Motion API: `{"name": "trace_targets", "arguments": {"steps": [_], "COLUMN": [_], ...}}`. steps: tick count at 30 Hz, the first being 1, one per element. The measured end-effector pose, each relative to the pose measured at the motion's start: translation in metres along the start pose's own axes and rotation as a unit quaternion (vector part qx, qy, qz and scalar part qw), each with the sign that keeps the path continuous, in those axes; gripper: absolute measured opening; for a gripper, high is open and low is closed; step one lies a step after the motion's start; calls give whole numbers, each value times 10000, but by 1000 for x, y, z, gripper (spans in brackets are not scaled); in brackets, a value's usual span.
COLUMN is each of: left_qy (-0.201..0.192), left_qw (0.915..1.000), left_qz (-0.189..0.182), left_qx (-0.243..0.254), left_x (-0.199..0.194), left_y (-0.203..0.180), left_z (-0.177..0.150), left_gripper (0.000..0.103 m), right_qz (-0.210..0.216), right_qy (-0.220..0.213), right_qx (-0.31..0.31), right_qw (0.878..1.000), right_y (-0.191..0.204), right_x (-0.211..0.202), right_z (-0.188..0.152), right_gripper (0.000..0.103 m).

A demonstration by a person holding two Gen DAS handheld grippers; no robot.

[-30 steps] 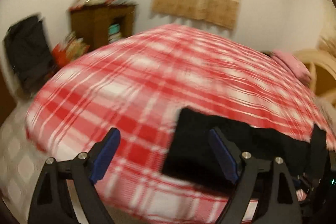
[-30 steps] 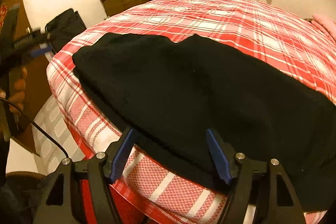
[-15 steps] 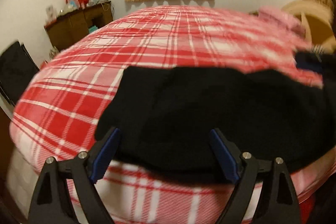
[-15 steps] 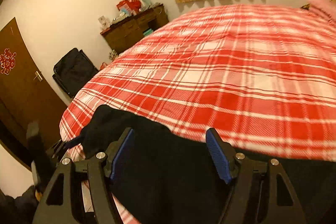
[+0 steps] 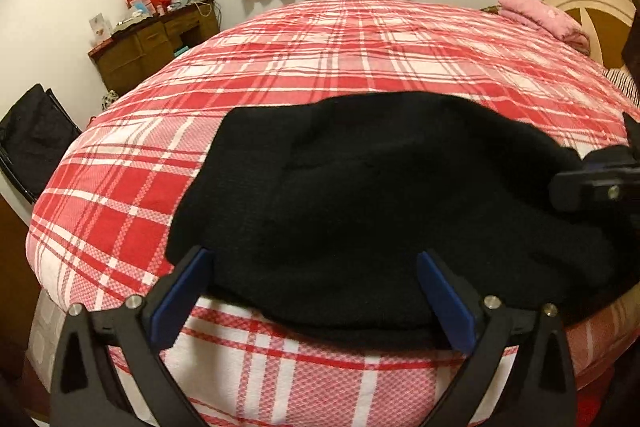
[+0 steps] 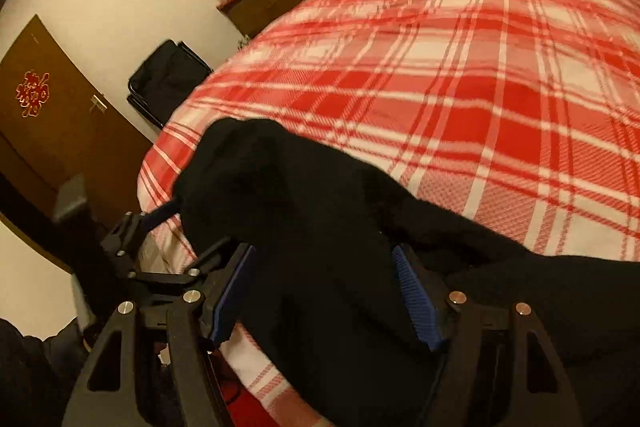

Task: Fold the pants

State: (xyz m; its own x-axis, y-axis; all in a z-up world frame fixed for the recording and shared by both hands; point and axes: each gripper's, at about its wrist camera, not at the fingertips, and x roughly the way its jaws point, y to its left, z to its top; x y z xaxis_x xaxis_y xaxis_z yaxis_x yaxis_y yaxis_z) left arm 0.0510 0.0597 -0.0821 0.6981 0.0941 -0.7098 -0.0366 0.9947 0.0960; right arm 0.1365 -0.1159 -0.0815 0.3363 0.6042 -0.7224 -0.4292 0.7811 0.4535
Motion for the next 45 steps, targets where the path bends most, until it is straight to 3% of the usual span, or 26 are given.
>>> {"name": "trace_targets", "arguments": {"steps": [3, 7, 10, 14, 17, 21, 23, 25, 27, 30, 33, 36, 38, 40, 42, 44, 45], "left_qy": [2, 26, 30, 11, 18, 27, 25, 13, 15, 62, 84, 105, 124, 150, 187, 227, 242], "left_qw": [10000, 10000, 10000, 10000, 10000, 9999, 9999, 9999, 9999, 9999, 9999, 9999, 9999, 9999, 9998, 9997, 9997], "left_qz": [-6, -18, -71, -52, -3, -81, -77, -86, -92, -107, -93, -28, -15, -7, 18, 57, 76], "left_qx": [69, 29, 0, -22, 53, 54, 62, 72, 87, 90, 63, 46, 13, -3, -11, -21, -23], "left_x": [-1, -1, -1, 0, 0, 1, 0, 0, -1, -2, -2, 0, 1, 1, 2, 4, 5], "left_y": [-1, -1, 1, 0, -3, -1, -1, -2, -2, -2, -1, -2, -2, -2, -3, -4, -5], "left_z": [-2, -1, -1, -2, -3, -6, -6, -7, -7, -6, -4, -3, -2, -1, 0, 2, 3], "left_gripper": [103, 103, 103, 103, 103, 103, 103, 103, 103, 103, 103, 103, 103, 103, 103, 103, 103], "right_qz": [262, 265, 546, 522, 269, 614, 993, 1035, 756, -485, -2235, -3549, -4429, -4893, -5277, -5469, -5410], "right_qy": [-18, -26, -7, 65, -83, -256, -81, 38, 35, -747, -1312, -1412, -1130, -825, -502, -186, -73], "right_qx": [60, 171, 216, -11, -80, 507, 957, 1034, 901, 846, 1341, 1883, 2342, 2602, 2730, 2818, 2882], "right_qw": [9996, 9995, 9983, 9986, 9996, 9965, 9904, 9892, 9931, 9924, 9565, 9048, 8580, 8283, 8028, 7881, 7901], "right_y": [5, 5, 7, 9, 0, -37, -55, -58, -55, -71, -112, -168, -215, -253, -280, -300, -309], "right_x": [7, 21, 19, 29, 28, 20, 24, 20, -1, -68, -139, -188, -208, -217, -217, -211, -210], "right_z": [10, 19, 21, 32, 53, 78, 79, 78, 77, 72, 63, 54, 48, 41, 37, 34, 30], "right_gripper": [73, 76, 85, 86, 86, 84, 83, 82, 82, 82, 82, 82, 81, 80, 70, 68, 68]}}
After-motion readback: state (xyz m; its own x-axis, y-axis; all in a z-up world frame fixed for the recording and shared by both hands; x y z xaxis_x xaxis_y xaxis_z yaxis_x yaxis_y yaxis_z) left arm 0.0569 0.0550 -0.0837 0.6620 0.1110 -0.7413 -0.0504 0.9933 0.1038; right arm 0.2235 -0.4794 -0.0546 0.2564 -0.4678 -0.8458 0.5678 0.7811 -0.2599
